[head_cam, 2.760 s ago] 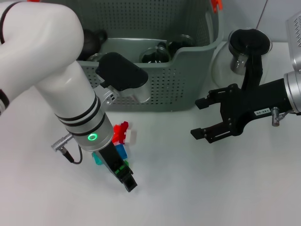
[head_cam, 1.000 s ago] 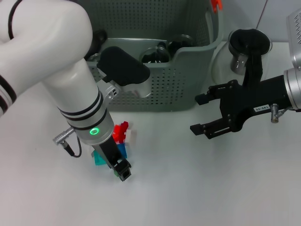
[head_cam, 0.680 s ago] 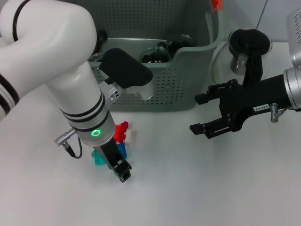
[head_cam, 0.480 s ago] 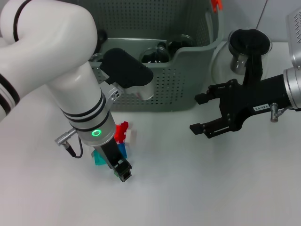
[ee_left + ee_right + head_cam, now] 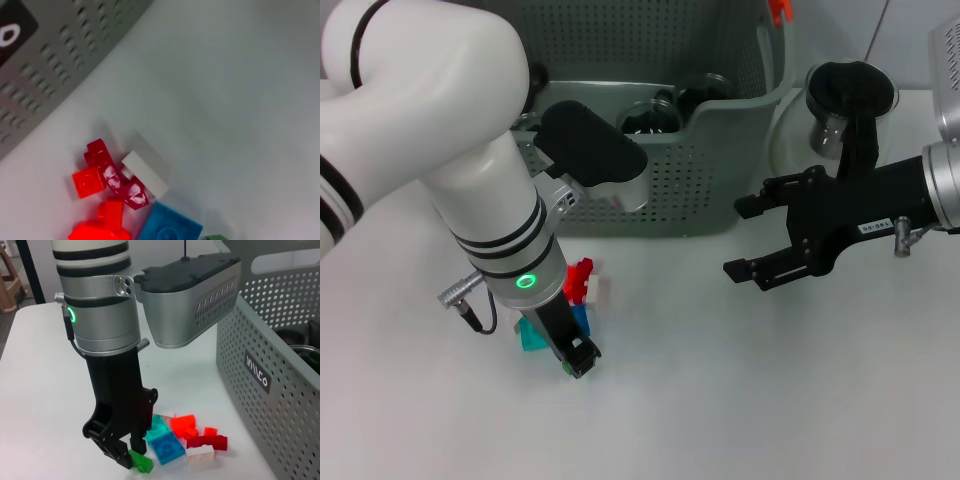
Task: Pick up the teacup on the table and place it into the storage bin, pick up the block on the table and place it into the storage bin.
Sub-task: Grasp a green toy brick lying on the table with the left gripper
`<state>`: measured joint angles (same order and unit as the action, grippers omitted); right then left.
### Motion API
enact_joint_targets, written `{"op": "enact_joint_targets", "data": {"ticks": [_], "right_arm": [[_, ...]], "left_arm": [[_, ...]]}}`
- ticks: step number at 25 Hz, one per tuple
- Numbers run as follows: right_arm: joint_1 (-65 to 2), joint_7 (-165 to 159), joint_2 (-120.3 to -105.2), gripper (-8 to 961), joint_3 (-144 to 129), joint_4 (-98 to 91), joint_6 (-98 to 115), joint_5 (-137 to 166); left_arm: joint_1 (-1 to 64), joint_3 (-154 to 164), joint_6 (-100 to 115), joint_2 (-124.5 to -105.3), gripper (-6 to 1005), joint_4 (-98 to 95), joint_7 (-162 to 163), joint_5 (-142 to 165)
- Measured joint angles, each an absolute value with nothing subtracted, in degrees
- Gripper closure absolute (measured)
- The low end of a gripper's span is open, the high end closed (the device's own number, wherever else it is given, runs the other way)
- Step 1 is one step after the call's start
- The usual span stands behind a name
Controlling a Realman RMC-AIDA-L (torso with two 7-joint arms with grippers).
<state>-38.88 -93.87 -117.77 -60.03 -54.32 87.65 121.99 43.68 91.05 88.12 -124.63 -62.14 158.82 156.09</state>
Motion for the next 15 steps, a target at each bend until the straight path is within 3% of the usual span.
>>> {"op": "enact_joint_targets", "data": {"ticks": [15], "right_arm": [[-38.9, -93.9, -117.77, 76, -60.0, -54.3, 87.6, 122.0]], "left_arm": [[44.3, 90.8, 88.0, -124.57, 758, -60.8, 158.8, 155.7]]}}
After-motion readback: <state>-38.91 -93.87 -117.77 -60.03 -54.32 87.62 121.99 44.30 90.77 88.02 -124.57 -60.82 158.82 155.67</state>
